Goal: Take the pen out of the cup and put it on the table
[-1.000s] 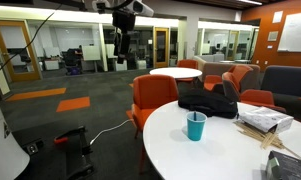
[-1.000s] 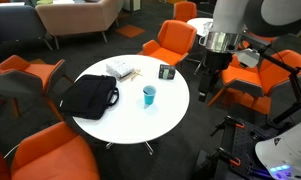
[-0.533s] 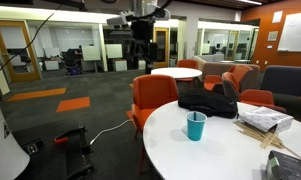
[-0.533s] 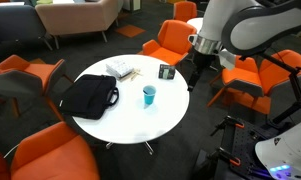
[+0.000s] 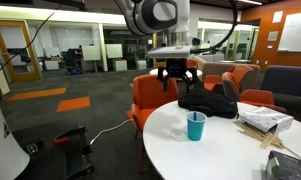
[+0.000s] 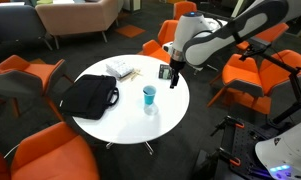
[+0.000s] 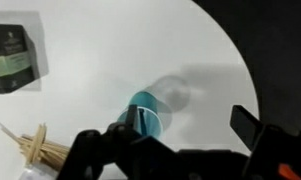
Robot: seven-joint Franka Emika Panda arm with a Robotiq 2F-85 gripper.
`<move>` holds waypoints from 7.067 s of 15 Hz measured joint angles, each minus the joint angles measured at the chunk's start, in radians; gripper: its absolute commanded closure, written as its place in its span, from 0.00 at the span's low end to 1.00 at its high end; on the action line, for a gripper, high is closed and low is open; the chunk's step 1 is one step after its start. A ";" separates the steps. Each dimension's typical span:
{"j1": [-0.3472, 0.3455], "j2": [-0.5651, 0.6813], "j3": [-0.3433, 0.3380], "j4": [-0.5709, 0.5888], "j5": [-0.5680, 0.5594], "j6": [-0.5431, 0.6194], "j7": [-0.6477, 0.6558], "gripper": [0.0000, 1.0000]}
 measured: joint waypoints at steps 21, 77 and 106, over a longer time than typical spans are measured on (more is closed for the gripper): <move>-0.115 0.533 0.115 0.518 -0.070 -0.034 -0.170 0.52; 0.082 0.456 0.142 0.470 -0.240 -0.433 0.216 0.99; -0.064 0.521 0.056 0.215 -0.939 -0.036 0.085 0.00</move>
